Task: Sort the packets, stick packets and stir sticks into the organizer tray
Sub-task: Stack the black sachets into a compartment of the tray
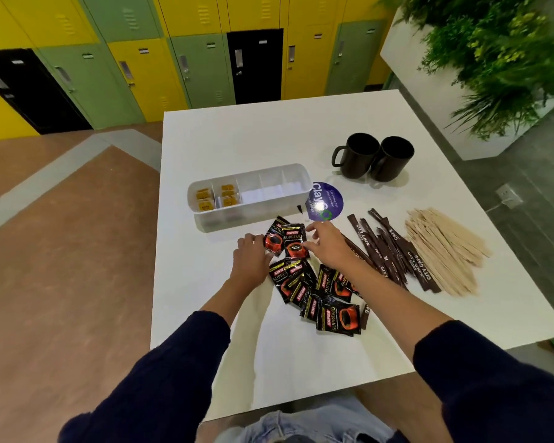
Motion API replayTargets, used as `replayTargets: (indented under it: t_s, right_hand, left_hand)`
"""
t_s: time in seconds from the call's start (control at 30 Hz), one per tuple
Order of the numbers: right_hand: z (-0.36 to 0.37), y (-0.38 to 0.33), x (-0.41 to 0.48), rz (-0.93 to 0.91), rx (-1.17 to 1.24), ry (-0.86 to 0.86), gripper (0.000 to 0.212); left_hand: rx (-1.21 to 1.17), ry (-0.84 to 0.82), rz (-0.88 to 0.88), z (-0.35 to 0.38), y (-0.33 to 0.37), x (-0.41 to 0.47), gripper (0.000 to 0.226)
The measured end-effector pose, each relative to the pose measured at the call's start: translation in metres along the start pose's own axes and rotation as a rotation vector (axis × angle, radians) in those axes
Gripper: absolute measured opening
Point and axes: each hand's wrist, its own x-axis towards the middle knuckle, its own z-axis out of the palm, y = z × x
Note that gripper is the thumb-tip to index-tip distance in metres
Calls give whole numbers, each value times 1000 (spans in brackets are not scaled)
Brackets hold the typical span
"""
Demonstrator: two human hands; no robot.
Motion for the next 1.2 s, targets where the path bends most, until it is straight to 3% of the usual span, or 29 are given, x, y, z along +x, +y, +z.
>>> replayTargets:
  t_s: [0.3, 0.4, 0.53, 0.73, 0.9, 1.13, 1.2]
  right_hand:
    - [8, 0, 31, -37, -93, -92, 79]
    - [9, 8, 38, -65, -97, -109, 70]
    - [5, 18, 46, -93, -6, -97, 42]
    - [-14, 27, 58, -46, 298, -91, 18]
    - [-18, 19, 62, -47, 417, -111, 18]
    - [-16, 3, 52, -23, 523, -151, 21]
    - [-18, 8, 49, -29, 404, -252, 24]
  left_hand:
    - [-60, 59, -163, 18, 30, 29, 54]
    - [-83, 38, -200, 23, 31, 33, 57]
    - [-251, -24, -188, 19, 23, 40, 54]
    - [-637, -62, -224, 15, 20, 40, 28]
    - [-945, -117, -214, 11, 30, 30, 16]
    - [-906, 71, -291, 16, 24, 23, 21]
    - [-925, 110, -307, 14, 20, 20, 22]
